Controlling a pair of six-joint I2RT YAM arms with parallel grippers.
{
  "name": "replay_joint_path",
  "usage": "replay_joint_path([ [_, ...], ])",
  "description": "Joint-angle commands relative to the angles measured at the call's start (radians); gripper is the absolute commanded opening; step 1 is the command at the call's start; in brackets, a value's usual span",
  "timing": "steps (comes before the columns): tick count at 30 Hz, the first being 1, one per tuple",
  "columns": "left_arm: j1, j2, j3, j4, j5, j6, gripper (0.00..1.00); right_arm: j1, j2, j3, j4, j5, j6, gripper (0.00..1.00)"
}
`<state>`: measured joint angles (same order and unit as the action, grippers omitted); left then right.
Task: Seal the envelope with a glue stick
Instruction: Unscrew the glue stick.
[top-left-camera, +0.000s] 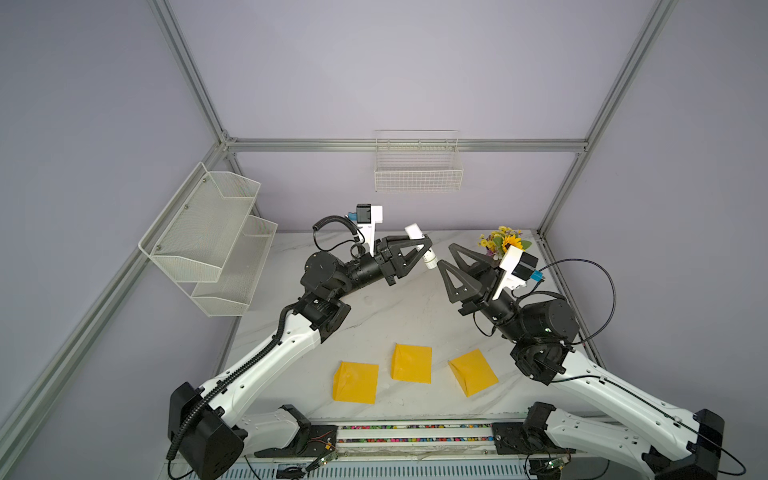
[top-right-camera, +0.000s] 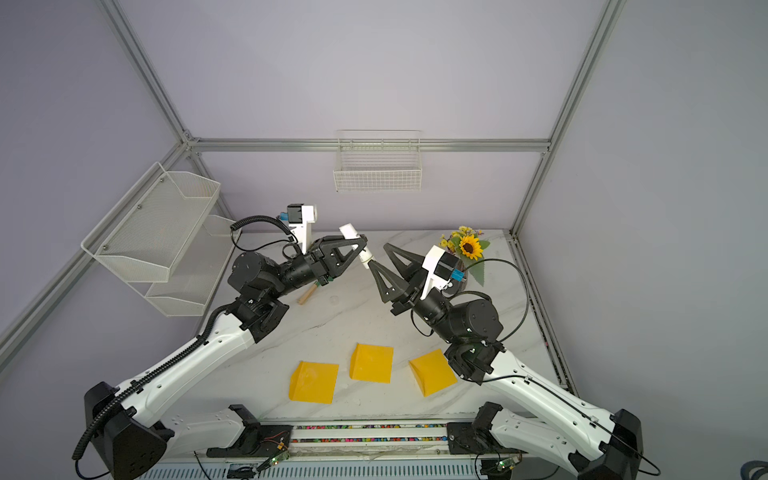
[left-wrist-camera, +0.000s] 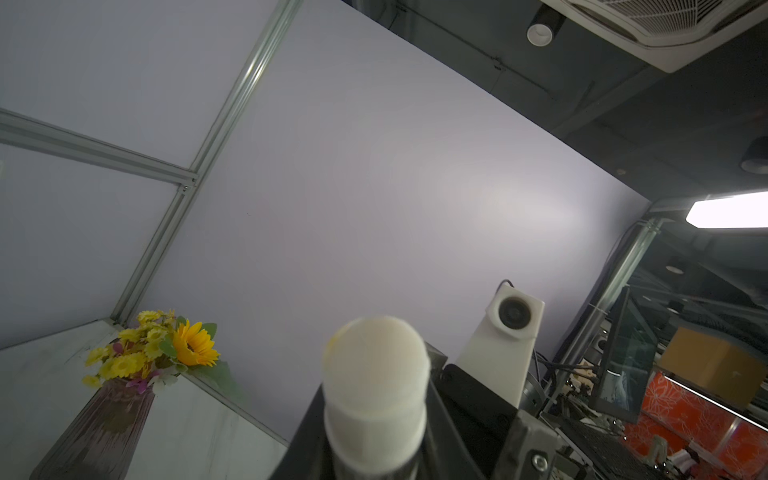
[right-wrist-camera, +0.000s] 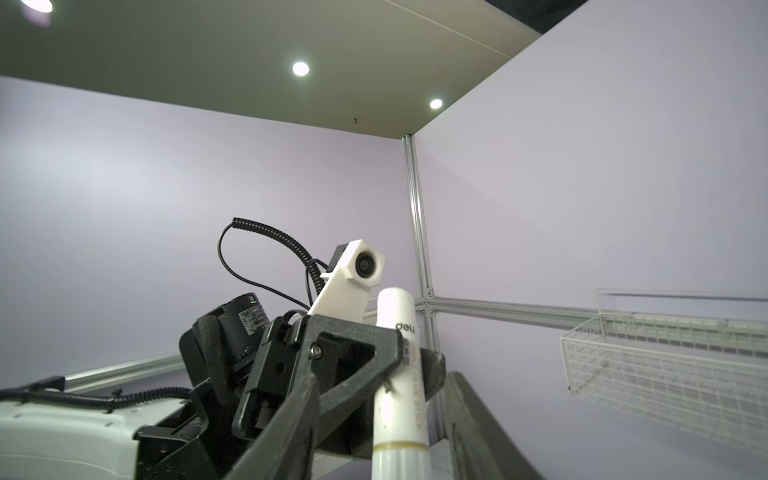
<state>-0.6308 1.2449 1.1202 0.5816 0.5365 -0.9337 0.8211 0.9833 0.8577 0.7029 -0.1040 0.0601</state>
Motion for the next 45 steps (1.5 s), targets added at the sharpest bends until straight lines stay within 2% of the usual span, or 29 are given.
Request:
replay_joint_path([
  [1, 0.0, -0.026, -0.01, 0.054, -0.129, -0.082, 0.0, 0.006, 0.026, 0.011, 0.041, -0.064, -0.28, 0.47],
  [6, 0.0, -0.009, -0.01, 0.067, -0.144, -0.112, 0.0, 0.005, 0.06, 0.02, 0.02, -0.037, -0.389, 0.45],
  [13, 0.0, 0.013, -0.007, 0.096, -0.136, -0.144, 0.0, 0.006, 0.092, 0.021, -0.015, 0.036, -0.449, 0.43],
  [21, 0.0, 0.041, -0.001, 0.138, -0.119, -0.183, 0.0, 0.006, 0.112, 0.038, -0.043, 0.062, -0.453, 0.33],
  [32, -0.001, 0.029, -0.012, 0.149, -0.13, -0.189, 0.0, 0.006, 0.099, 0.023, -0.065, 0.158, -0.482, 0.37],
  [40, -0.002, 0.037, 0.001, 0.149, -0.122, -0.192, 0.0, 0.006, 0.097, 0.036, -0.103, 0.129, -0.482, 0.28],
  [45, -0.005, 0.039, 0.001, 0.16, -0.12, -0.201, 0.0, 0.006, 0.102, 0.038, -0.102, 0.14, -0.481, 0.32],
])
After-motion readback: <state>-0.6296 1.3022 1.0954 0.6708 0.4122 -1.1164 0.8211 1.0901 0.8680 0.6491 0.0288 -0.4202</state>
